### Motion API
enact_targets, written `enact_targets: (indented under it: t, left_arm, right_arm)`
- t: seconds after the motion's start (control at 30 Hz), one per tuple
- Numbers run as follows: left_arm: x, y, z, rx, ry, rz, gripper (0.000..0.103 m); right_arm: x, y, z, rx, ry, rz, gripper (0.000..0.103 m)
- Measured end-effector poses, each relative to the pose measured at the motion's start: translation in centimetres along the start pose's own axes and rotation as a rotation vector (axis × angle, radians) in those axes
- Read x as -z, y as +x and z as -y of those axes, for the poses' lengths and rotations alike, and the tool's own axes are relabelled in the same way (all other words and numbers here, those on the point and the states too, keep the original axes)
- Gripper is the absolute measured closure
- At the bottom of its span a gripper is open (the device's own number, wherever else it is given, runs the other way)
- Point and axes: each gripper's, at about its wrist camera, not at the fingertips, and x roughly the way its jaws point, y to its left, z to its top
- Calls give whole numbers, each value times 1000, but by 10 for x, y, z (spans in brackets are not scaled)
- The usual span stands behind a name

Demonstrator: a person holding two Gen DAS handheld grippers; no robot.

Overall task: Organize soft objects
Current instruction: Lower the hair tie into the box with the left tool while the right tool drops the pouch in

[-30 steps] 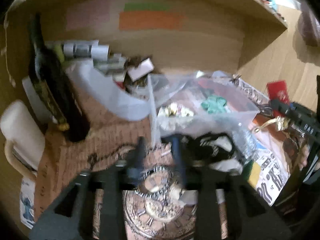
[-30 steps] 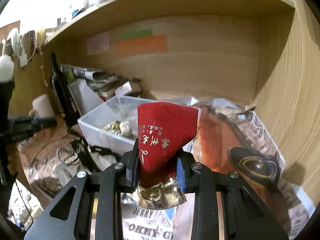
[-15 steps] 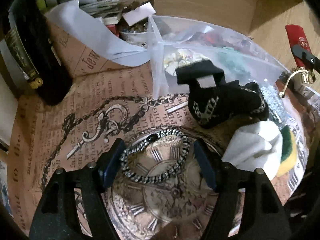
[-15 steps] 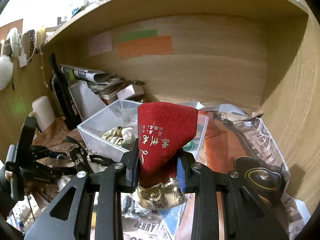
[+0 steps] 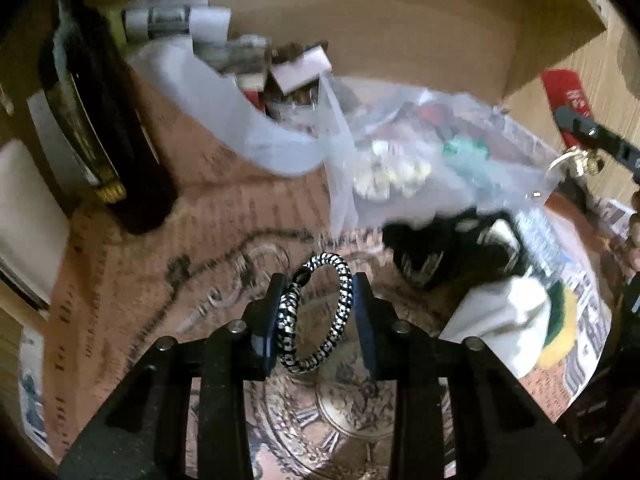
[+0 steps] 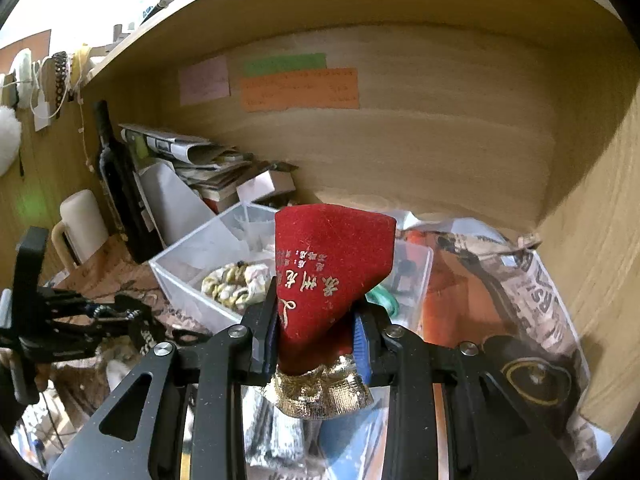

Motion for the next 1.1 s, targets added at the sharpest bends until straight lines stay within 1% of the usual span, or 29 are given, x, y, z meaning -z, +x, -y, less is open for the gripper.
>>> enact_targets:
  t: [0.07, 0.13, 0.27, 0.43, 0.53, 0.6, 0.73, 0.93, 0.97, 1.03, 1.07, 1.1]
  left_arm:
    - [-10, -10, 0, -3, -4, 34, 70]
    - [-23, -20, -1, 11, -12, 68, 70]
    - [-50, -30, 8, 18, 7, 128, 70]
    - [-80, -27, 19, 63, 22, 171, 70]
    - [-99, -13, 29, 100, 26, 156, 70]
    - [-108, 0, 38, 112, 31, 132, 70]
    - [-126, 34, 48, 140, 25, 60, 70]
    - [-135, 74, 62, 133, 50, -24, 69]
    - [-136, 78, 65, 132, 55, -37, 66]
    - [-136, 87, 68, 119, 66, -53, 55]
    - [-136, 88, 70, 111, 68, -52, 52]
    - [-135, 88, 71, 104, 71, -52, 46]
  right_arm:
    - [-5, 0, 0, -1, -4, 14, 76]
    - [-12, -1, 0, 2, -9, 35, 76]
    - [-27, 2, 1, -4, -9, 63, 76]
    - [-37, 14, 0, -3, -14, 67, 75]
    - [-38, 27, 0, -20, -4, 39, 74]
    - [-34, 40, -2, -32, -6, -1, 74]
    - [-23, 65, -9, -36, -37, -78, 74]
    - [-8, 95, -12, -47, -65, -198, 74]
    - [-7, 98, -11, -46, -66, -210, 74]
    - [-6, 102, -9, -46, -65, -230, 70]
    - [-5, 103, -8, -45, -62, -235, 63]
    - [-5, 102, -7, -41, -60, -234, 58]
